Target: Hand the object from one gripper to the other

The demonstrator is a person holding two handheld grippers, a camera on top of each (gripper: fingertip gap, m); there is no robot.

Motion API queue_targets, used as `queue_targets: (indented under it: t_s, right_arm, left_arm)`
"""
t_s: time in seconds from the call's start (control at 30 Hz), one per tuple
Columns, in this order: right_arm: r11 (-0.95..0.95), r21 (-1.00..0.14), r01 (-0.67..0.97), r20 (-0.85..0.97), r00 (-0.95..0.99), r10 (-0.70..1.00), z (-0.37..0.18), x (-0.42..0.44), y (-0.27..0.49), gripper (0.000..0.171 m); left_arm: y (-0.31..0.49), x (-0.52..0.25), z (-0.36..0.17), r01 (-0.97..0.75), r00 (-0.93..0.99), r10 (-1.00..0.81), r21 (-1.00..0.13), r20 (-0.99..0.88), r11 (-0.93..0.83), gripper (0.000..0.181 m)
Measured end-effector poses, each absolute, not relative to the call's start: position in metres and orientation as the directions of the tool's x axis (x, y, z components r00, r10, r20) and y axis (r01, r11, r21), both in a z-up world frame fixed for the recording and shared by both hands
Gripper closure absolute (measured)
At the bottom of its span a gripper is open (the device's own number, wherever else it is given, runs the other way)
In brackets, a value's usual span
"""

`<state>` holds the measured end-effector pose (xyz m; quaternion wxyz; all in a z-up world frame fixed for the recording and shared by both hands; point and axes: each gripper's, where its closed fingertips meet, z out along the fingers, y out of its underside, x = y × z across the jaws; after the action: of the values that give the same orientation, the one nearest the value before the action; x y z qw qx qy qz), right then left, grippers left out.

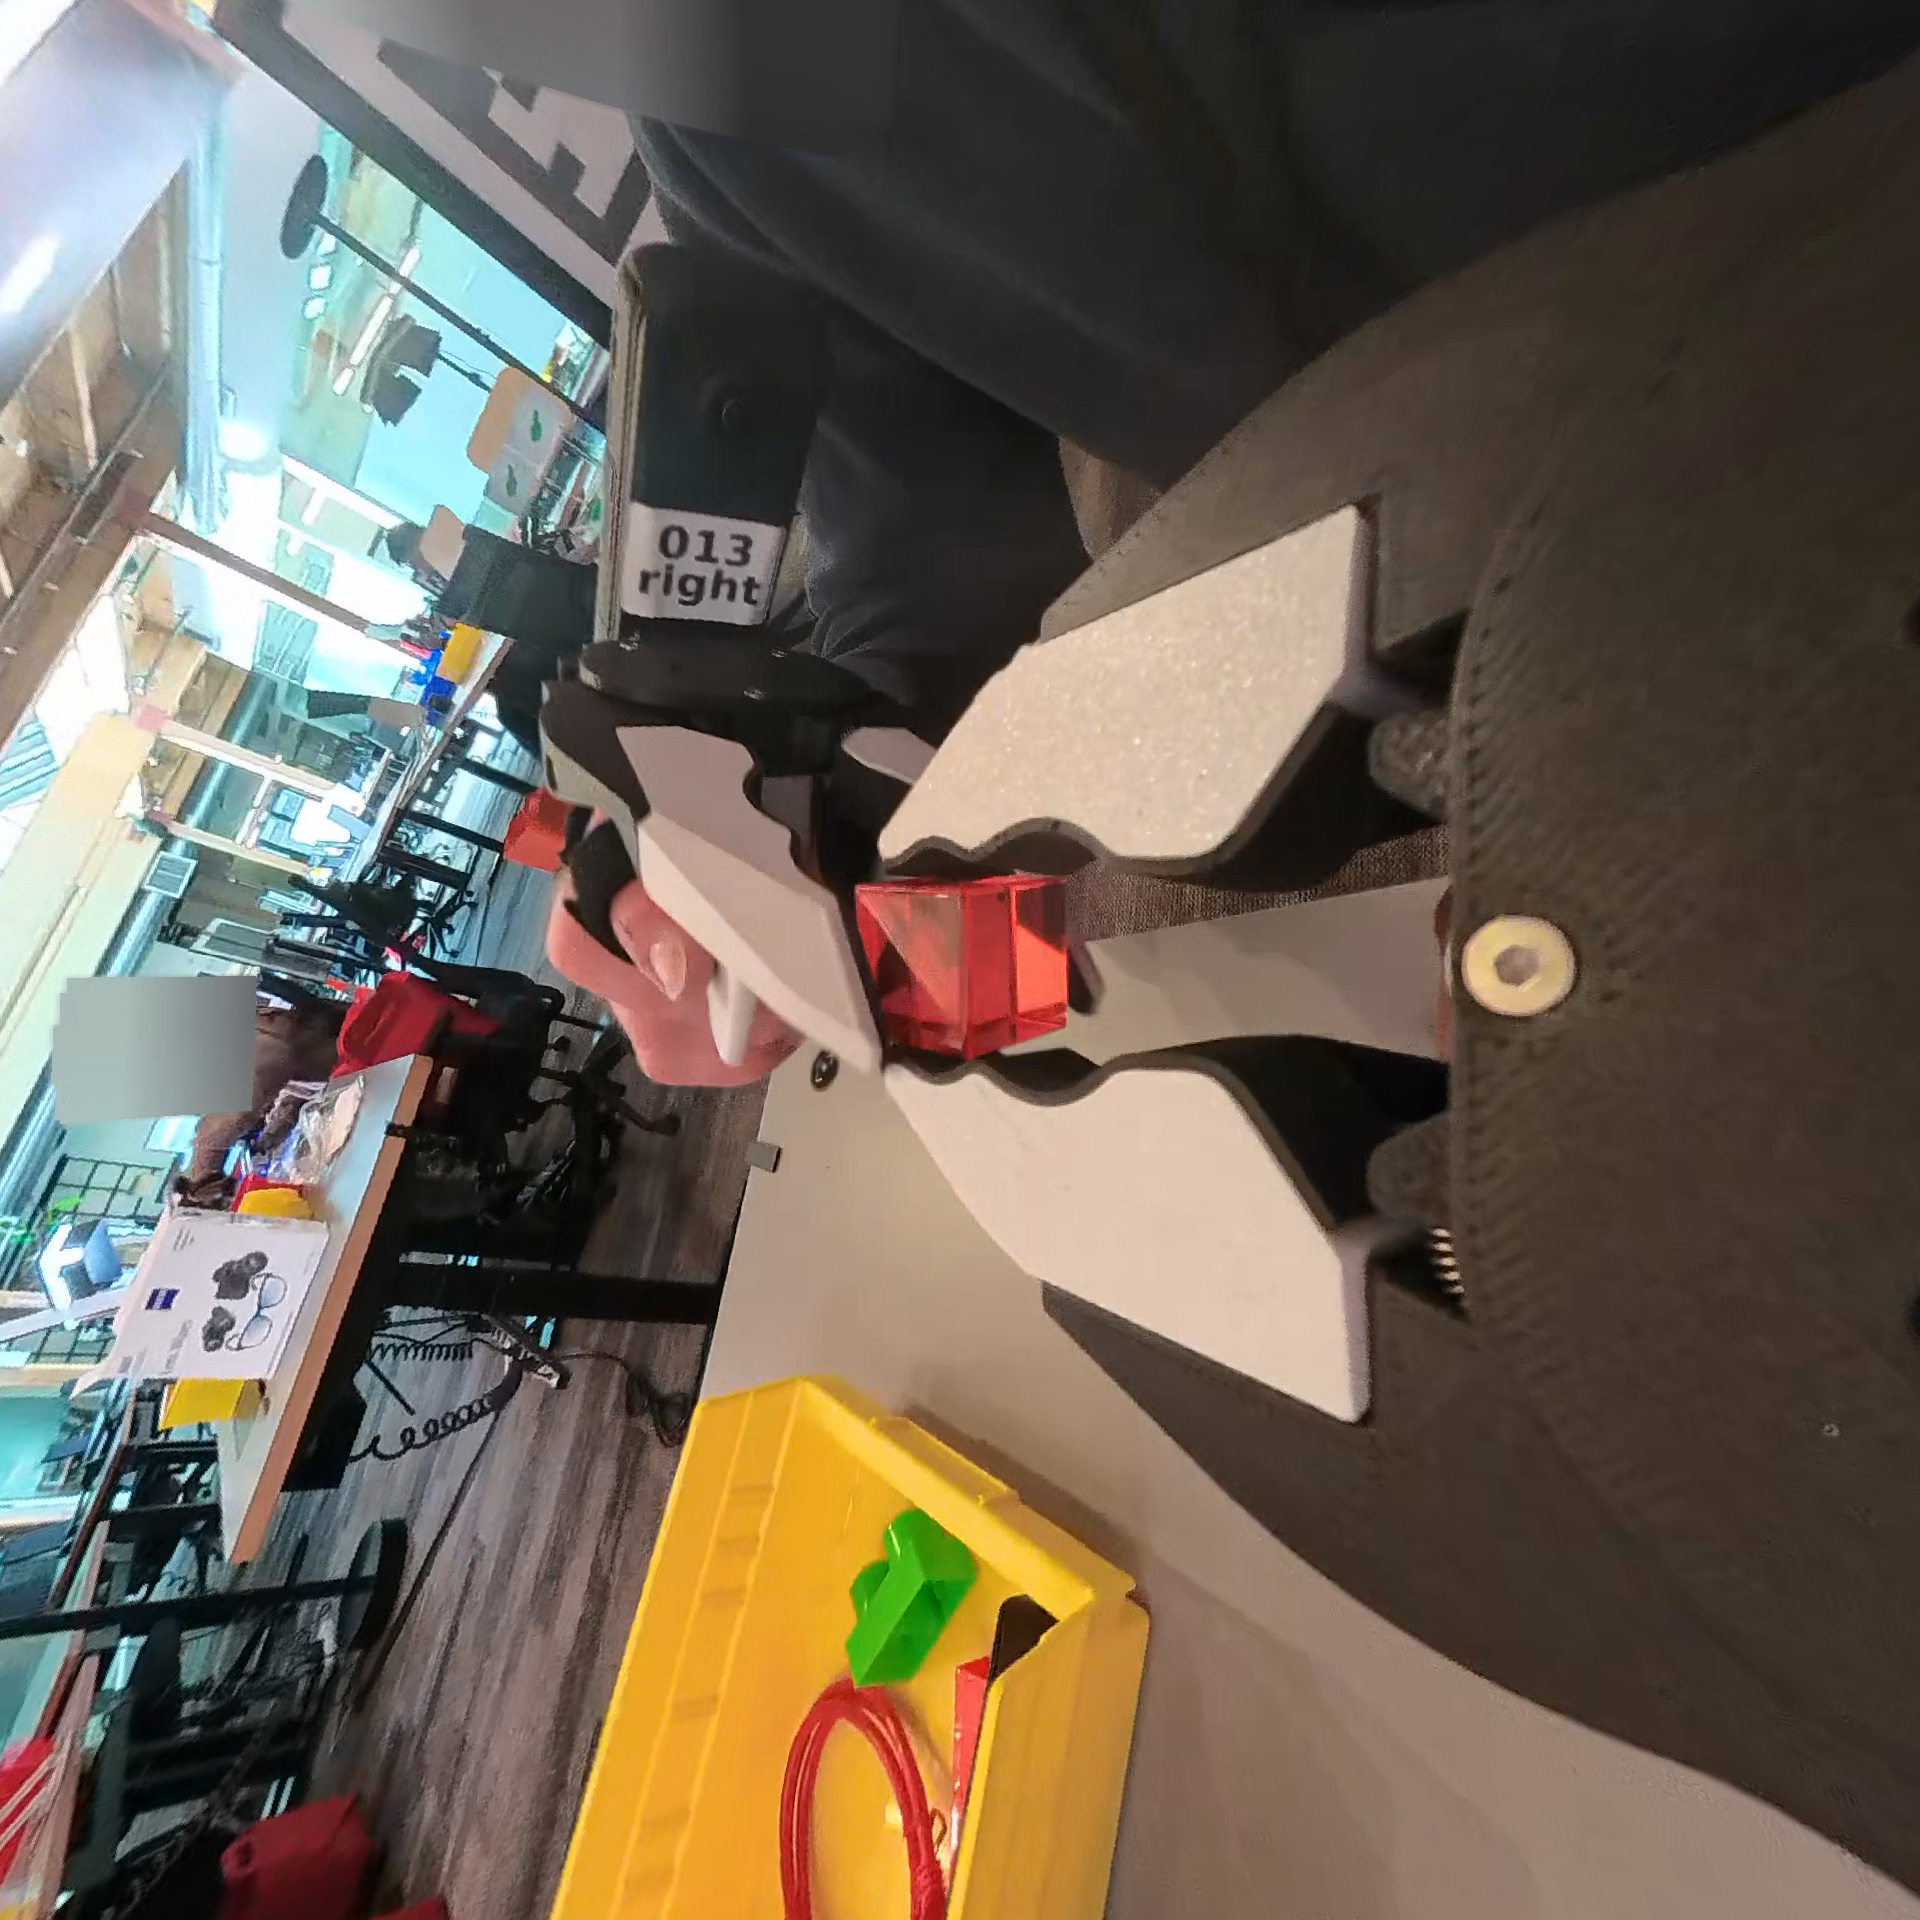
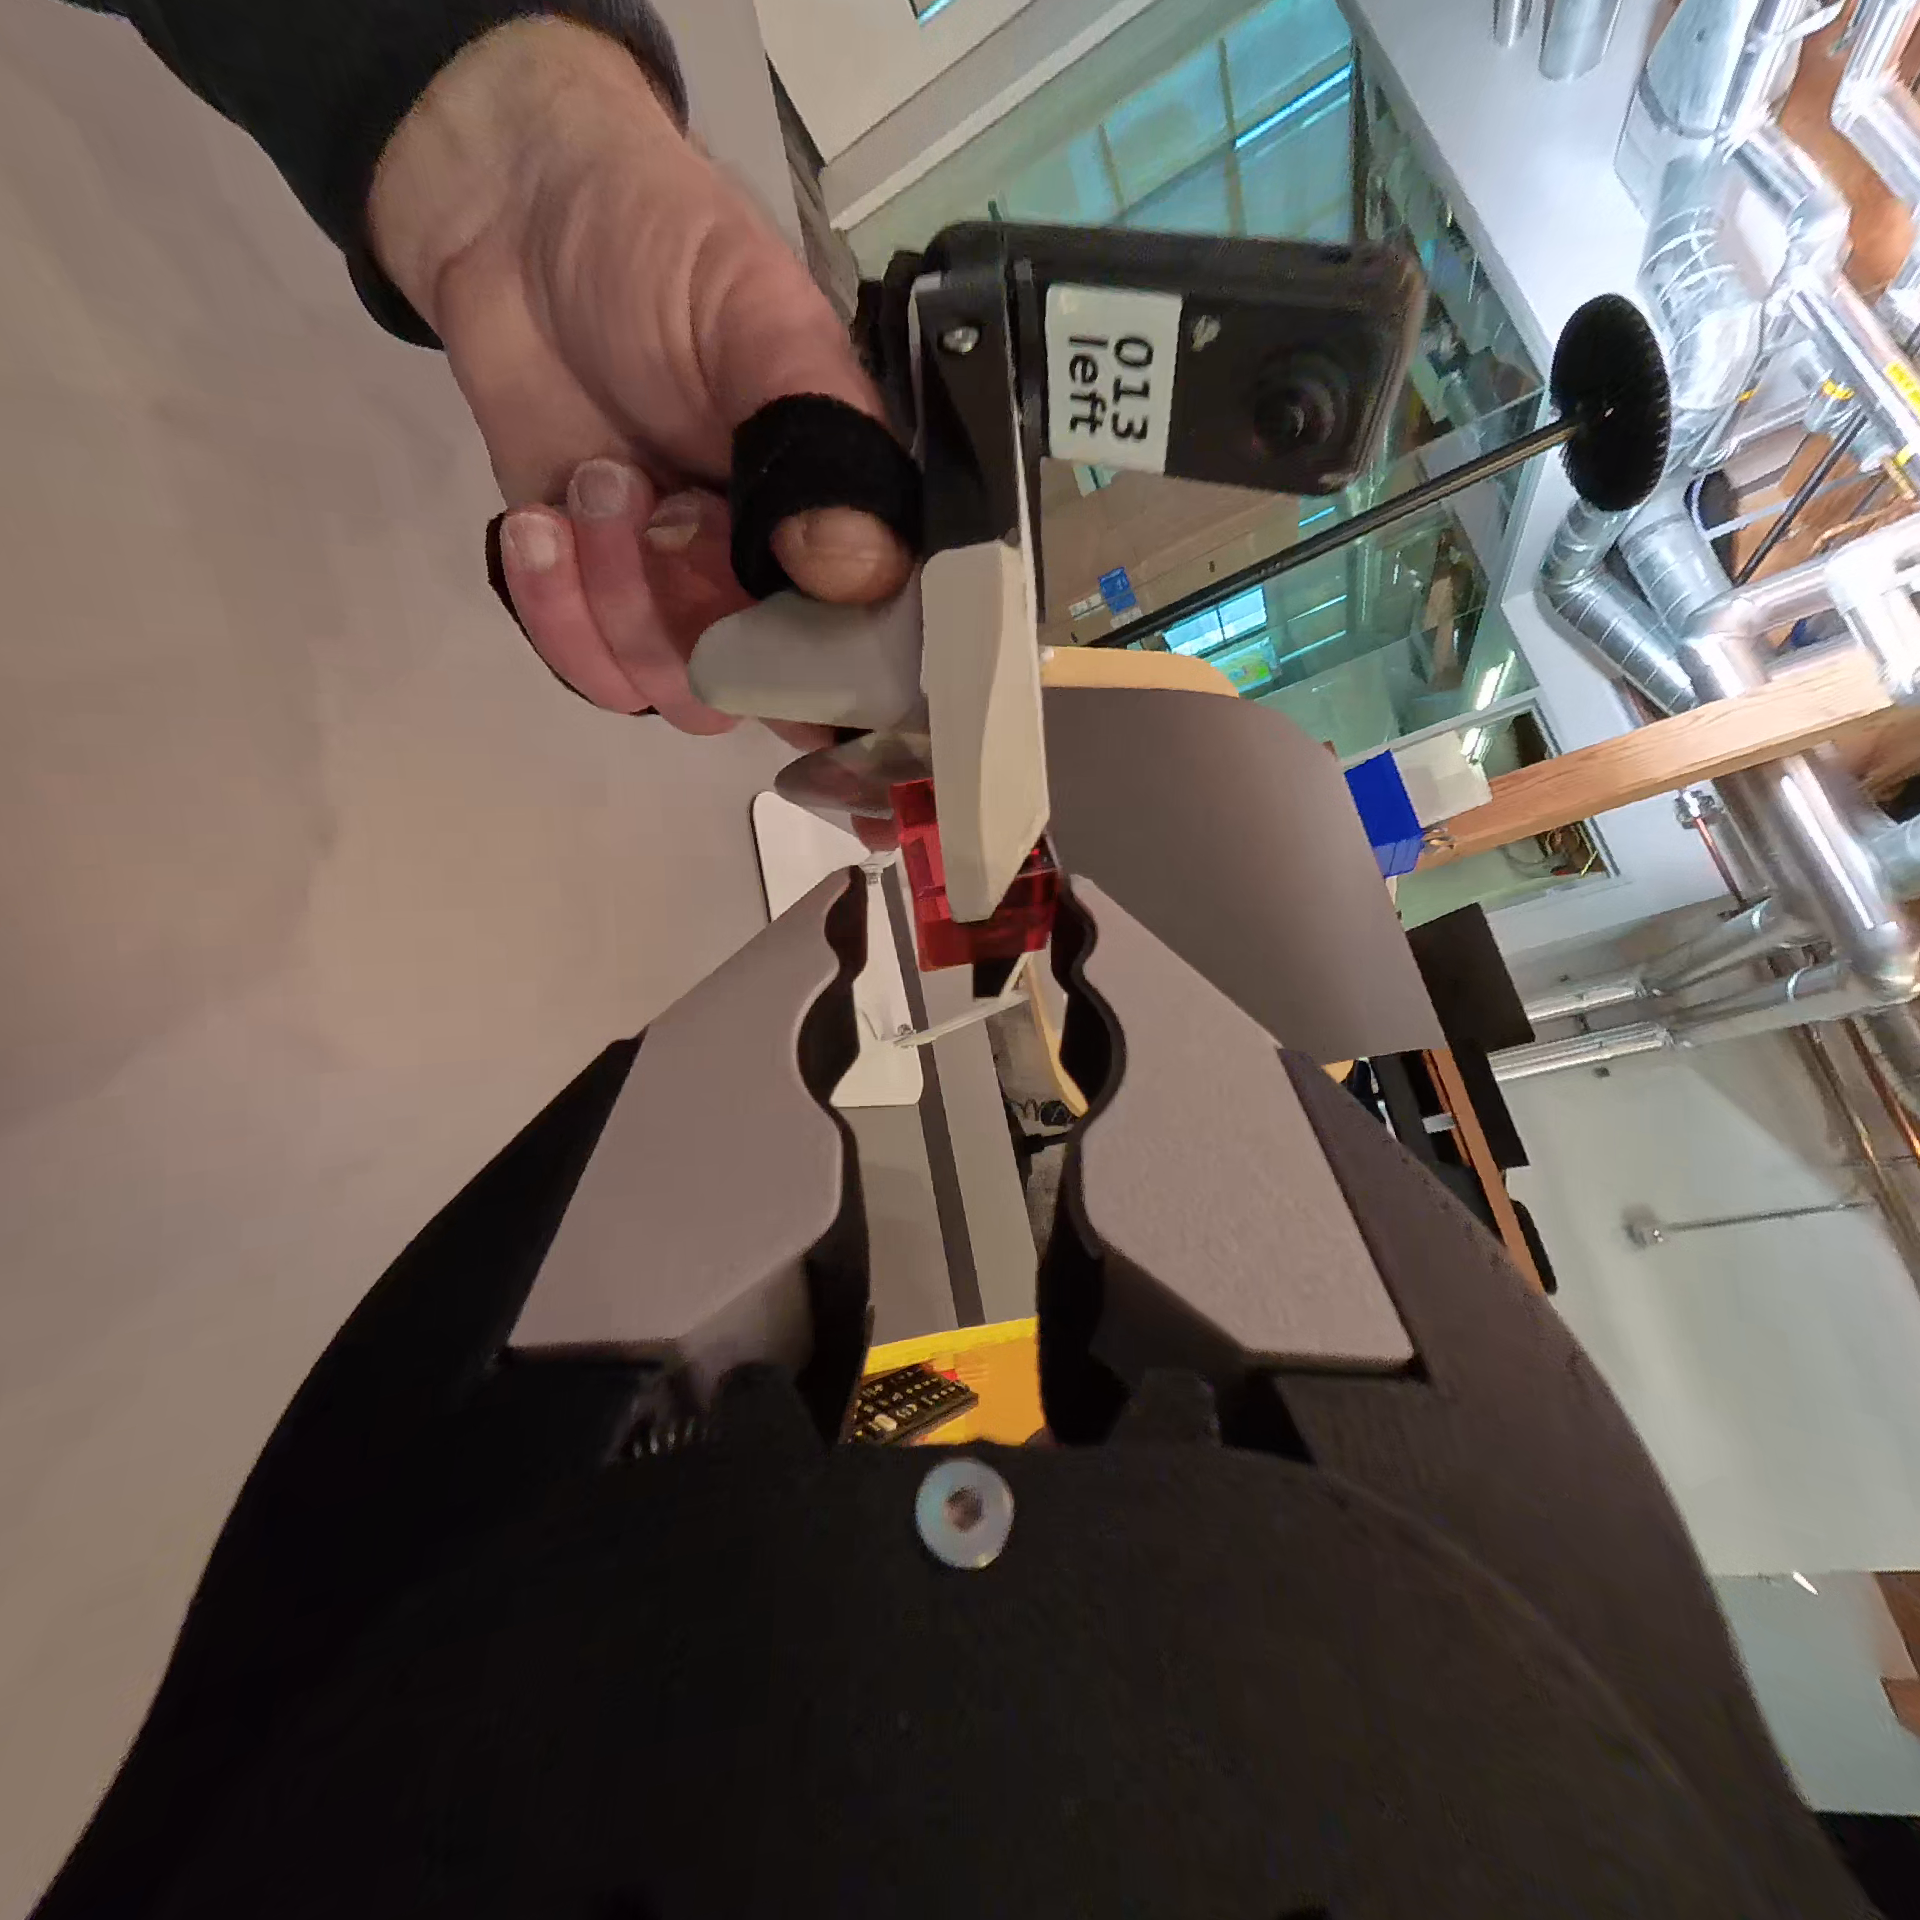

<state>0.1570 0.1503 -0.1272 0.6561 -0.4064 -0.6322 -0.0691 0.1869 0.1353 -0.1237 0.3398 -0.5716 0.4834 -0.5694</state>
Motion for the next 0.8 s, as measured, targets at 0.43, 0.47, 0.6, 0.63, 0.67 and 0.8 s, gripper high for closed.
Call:
queue_targets:
  t_s: [0.43, 0.47, 0.6, 0.63, 0.67, 0.8]
  right_arm:
    - [0.638, -0.512, 0.575, 0.839, 0.173, 0.516, -0.129, 0.161, 0.141, 0.147]
    - [0.630, -0.538, 0.560, 0.822, 0.185, 0.538, -0.128, 0.161, 0.140, 0.147]
    - [0.600, -0.621, 0.505, 0.767, 0.233, 0.598, -0.123, 0.164, 0.138, 0.148]
    - [0.589, -0.641, 0.491, 0.751, 0.244, 0.614, -0.122, 0.166, 0.138, 0.147]
    - [0.575, -0.666, 0.475, 0.729, 0.253, 0.636, -0.121, 0.167, 0.139, 0.147]
    - [0.472, -0.786, 0.398, 0.592, 0.264, 0.762, -0.126, 0.170, 0.142, 0.147]
  left_arm:
    - [0.127, 0.190, -0.128, -0.181, -0.210, -0.895, -0.915, 0.394, -0.360, 0.151]
    - [0.126, 0.190, -0.128, -0.175, -0.211, -0.898, -0.919, 0.386, -0.354, 0.150]
    - [0.125, 0.187, -0.124, -0.155, -0.204, -0.930, -0.948, 0.307, -0.279, 0.145]
    - [0.125, 0.185, -0.122, -0.147, -0.194, -0.940, -0.956, 0.280, -0.254, 0.143]
    - [0.128, 0.183, -0.121, -0.143, -0.173, -0.954, -0.964, 0.246, -0.223, 0.142]
    - [0.140, 0.176, -0.118, -0.152, -0.025, -0.999, -0.988, -0.025, 0.029, 0.136]
